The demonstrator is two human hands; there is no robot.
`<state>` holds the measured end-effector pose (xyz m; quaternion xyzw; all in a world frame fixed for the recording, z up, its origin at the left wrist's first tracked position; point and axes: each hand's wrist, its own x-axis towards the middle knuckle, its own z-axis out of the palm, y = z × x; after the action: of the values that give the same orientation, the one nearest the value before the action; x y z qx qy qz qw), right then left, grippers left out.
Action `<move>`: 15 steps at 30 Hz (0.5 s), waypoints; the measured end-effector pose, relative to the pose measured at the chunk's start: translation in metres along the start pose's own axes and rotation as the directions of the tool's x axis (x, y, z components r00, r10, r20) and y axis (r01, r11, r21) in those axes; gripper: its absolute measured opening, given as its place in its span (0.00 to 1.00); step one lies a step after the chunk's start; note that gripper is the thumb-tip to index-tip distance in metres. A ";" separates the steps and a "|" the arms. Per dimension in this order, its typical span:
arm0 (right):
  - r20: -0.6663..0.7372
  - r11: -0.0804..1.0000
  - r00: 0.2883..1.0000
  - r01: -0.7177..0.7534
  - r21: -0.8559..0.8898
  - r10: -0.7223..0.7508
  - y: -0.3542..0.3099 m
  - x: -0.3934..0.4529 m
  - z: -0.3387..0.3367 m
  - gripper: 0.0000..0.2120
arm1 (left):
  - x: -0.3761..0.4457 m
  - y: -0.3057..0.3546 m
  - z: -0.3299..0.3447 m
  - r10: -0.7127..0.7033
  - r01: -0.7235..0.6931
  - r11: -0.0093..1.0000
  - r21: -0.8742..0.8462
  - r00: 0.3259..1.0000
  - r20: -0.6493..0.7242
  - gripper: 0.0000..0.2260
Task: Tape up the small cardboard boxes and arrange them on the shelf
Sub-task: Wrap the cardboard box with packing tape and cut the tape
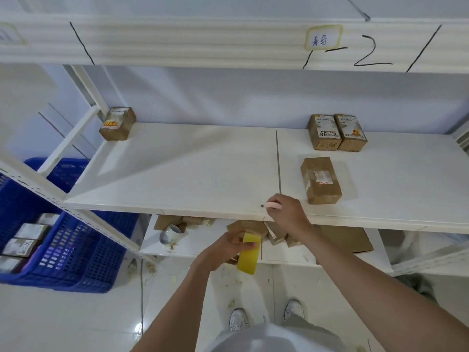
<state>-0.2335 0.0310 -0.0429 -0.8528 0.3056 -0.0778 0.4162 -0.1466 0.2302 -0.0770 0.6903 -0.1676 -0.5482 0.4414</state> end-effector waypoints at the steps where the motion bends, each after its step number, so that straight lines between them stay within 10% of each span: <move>1: -0.049 1.000 0.999 0.019 0.019 -0.018 -0.004 0.004 -0.006 0.05 | 0.000 0.006 0.000 0.036 -0.036 0.999 0.000 0.999 0.004 0.17; 15: -0.669 0.952 0.677 -0.211 0.223 0.307 0.051 0.044 -0.123 0.11 | 0.023 0.056 0.000 0.226 -0.222 0.973 -0.063 0.972 0.069 0.22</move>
<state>-0.2692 -0.1000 -0.0080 -0.6799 0.5518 -0.3523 0.3303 -0.1250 0.1827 -0.0462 0.6332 -0.2461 -0.5250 0.5126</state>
